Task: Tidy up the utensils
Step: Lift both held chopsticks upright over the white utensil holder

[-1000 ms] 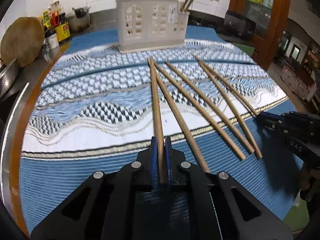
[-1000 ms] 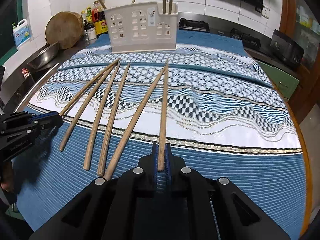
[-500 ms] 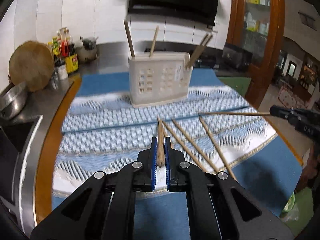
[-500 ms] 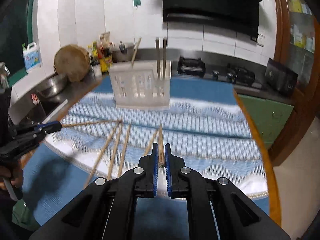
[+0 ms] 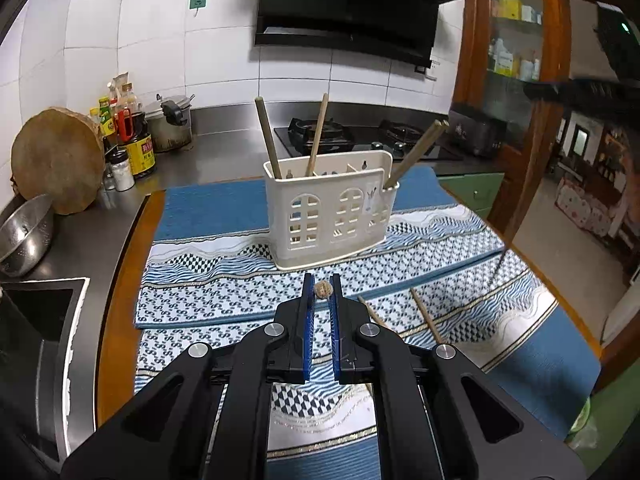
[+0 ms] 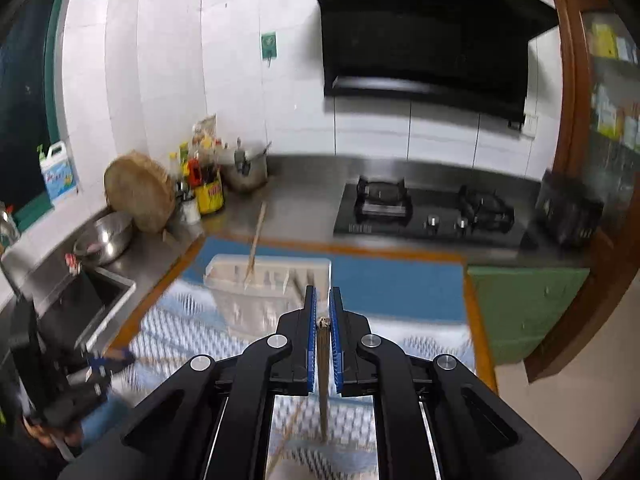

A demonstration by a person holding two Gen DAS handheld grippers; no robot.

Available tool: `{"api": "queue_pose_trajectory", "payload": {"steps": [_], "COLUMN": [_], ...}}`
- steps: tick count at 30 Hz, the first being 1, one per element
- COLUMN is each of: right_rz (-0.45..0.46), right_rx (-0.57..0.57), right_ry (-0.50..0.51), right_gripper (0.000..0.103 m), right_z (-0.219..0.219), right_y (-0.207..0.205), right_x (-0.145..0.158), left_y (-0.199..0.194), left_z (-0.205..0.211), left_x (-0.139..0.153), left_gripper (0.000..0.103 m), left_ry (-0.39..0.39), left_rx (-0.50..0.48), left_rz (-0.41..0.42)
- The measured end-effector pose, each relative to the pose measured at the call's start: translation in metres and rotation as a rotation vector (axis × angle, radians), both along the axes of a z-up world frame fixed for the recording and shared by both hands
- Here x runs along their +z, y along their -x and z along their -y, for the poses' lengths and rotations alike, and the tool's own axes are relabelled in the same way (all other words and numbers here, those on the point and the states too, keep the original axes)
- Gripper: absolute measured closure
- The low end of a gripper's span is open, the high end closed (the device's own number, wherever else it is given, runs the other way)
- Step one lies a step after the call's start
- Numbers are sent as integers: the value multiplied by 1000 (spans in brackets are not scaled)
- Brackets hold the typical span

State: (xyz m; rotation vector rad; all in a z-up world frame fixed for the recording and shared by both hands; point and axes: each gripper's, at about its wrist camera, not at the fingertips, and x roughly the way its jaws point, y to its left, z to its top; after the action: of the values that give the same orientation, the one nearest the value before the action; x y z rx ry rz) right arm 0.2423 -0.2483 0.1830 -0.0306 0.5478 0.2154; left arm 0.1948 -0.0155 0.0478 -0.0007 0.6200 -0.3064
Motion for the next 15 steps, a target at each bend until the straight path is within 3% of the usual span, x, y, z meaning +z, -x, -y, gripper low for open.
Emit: {"api": "queue_pose_trajectory", "payload": {"steps": [7, 15], "right_rz": [45, 98], "right_rx": [-22, -38], "right_ry": [21, 79], "right_gripper": [96, 96], "right_z": [-18, -46], "right_y": [-54, -107], "right_x": [33, 41], "left_y": [-11, -19], "left_z": [-1, -7], "left_x": [10, 13], "left_gripper": [97, 97], "left_ry": [10, 31], "left_rx": [-24, -40], "left_rz": [14, 17]}}
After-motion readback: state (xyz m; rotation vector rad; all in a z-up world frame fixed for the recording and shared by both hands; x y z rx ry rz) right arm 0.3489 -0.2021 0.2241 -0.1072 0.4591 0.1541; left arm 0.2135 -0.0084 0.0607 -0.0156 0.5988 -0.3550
